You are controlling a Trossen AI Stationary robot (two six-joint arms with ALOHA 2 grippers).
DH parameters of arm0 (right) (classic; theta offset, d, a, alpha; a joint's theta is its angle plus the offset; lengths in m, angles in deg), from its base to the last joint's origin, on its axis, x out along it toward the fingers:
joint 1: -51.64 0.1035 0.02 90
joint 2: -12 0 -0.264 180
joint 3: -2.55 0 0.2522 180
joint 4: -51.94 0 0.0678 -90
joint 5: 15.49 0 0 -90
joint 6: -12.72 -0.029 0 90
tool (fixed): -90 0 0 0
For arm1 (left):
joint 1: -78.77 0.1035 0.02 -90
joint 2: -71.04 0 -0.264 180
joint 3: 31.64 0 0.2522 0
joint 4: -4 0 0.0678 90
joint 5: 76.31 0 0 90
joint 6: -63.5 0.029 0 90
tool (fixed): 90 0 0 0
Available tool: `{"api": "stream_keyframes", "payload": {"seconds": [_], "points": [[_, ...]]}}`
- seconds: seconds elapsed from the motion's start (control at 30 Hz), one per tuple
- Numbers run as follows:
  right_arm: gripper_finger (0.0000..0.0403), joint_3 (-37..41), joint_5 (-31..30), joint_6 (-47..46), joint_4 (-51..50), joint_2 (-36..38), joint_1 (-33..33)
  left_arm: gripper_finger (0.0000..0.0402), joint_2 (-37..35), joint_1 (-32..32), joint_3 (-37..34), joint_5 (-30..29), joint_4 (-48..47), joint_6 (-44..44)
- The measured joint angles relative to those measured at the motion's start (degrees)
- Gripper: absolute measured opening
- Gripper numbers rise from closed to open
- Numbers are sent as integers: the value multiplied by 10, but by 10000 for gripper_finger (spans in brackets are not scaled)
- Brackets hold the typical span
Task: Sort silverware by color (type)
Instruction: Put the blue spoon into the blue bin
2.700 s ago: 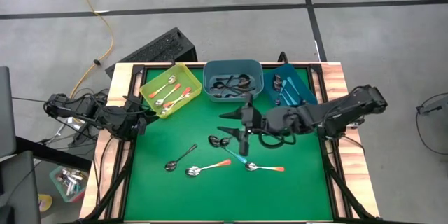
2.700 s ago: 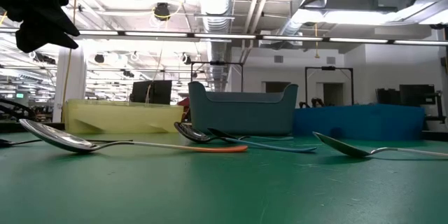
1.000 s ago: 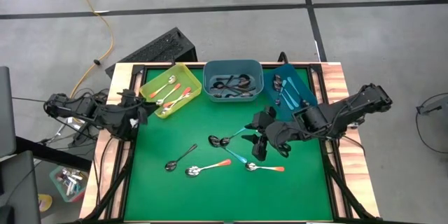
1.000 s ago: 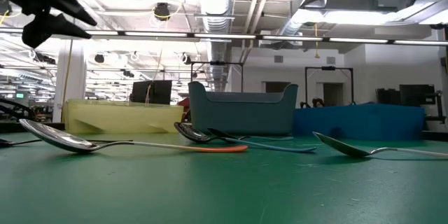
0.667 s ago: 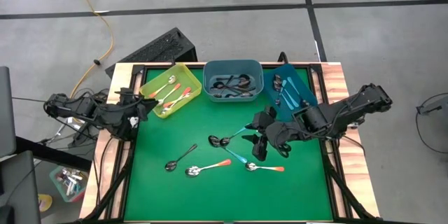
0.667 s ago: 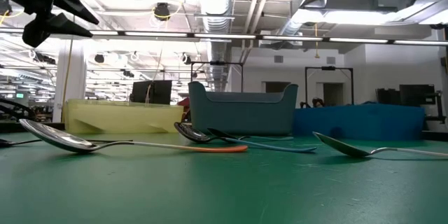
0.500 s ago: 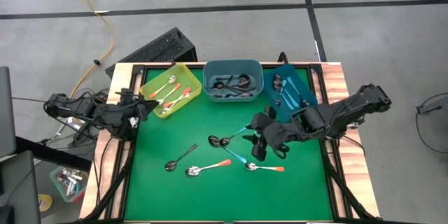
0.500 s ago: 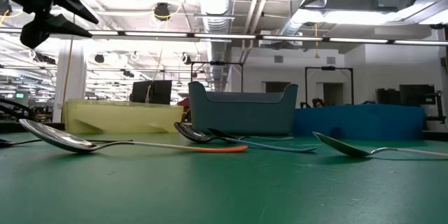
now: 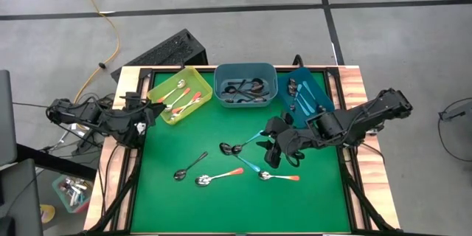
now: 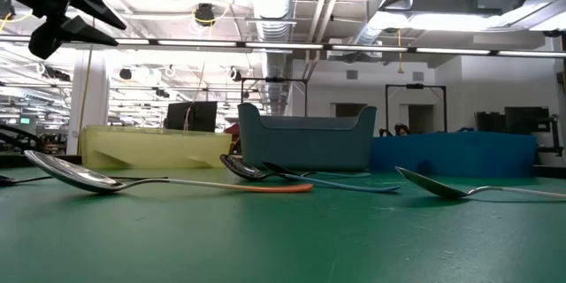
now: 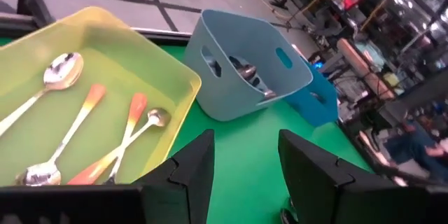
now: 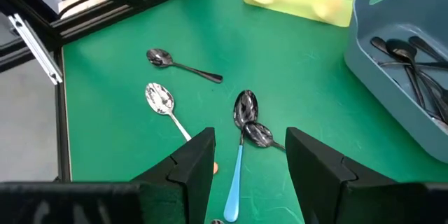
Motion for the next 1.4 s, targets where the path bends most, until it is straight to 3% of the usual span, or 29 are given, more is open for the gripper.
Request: {"api": "stream_keyframes", "payload": {"seconds": [0.13, 0.3, 0.4, 0.57, 0.73, 1.07, 1.27, 1.4], "points": [[187, 0, 0, -2, 4, -10, -4, 143, 0, 0, 0, 37, 22, 53], [187, 0, -2, 2, 5, -9, -17, 143, -6, 0, 0, 184, 106, 129], [187, 0, -2, 2, 15, -10, -27, 143, -13, 0, 0, 241, 181, 190], [187, 0, -1, 2, 52, -9, -31, 143, -13, 0, 0, 228, 270, 321], [187, 0, 0, 10, 69, -9, -34, 143, -13, 0, 0, 228, 355, 388], [187, 0, -9, 92, 142, -47, -33, 143, -13, 0, 0, 352, 396, 311], [187, 1, 4, 126, 249, -66, -42, 143, -13, 0, 0, 330, 456, 423], [187, -1, 15, 149, 237, -65, -50, 143, -12, 0, 0, 286, 456, 457]]}}
